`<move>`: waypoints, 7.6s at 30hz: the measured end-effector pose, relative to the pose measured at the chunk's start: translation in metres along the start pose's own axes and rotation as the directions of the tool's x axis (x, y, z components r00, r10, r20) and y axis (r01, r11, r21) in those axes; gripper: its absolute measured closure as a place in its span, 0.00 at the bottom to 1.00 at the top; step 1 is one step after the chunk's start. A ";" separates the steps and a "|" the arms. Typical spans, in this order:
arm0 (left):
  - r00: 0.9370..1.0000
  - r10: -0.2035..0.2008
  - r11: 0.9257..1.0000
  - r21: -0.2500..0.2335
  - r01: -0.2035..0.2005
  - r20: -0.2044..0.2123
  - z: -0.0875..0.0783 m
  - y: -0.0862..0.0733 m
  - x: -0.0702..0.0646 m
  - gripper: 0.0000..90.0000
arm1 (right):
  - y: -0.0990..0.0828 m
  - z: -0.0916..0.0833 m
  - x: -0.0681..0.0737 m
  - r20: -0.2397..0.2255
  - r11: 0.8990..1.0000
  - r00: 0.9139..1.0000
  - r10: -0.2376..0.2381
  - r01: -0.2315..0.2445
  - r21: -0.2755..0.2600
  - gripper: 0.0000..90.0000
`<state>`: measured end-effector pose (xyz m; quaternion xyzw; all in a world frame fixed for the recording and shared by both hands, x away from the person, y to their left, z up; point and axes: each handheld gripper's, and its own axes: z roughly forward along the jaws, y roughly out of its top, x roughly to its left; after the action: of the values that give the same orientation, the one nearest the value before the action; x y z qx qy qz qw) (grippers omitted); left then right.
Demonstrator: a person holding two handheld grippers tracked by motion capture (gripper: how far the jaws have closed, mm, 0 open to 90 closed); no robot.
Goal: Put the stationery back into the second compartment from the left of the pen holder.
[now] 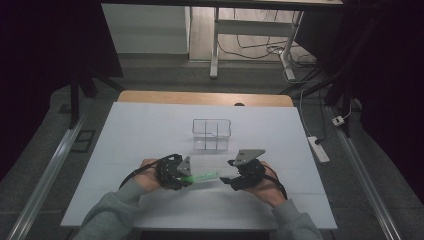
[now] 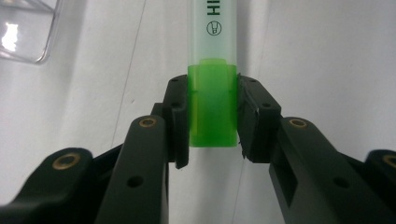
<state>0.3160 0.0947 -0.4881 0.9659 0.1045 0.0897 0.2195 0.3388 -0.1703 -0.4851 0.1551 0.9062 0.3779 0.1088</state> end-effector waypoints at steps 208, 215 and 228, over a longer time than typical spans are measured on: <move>0.855 -0.519 0.759 -0.466 0.454 -0.012 -0.066 -0.045 0.063 0.43 | -0.089 -0.065 -0.024 0.157 0.964 0.955 0.251 -0.233 -0.125 0.43; 0.842 -0.538 0.757 -0.461 0.464 -0.036 -0.061 -0.083 0.033 0.43 | -0.094 -0.068 -0.026 0.158 0.963 0.953 0.259 -0.242 -0.116 0.42; 0.823 -0.567 0.736 -0.475 0.483 -0.042 -0.056 -0.118 0.001 0.40 | -0.092 -0.071 -0.028 0.162 0.963 0.953 0.257 -0.239 -0.125 0.42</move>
<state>0.2854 0.2217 -0.4904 0.8076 0.3702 0.1339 0.4392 0.3238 -0.2883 -0.5001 0.2946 0.8455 0.4200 0.1483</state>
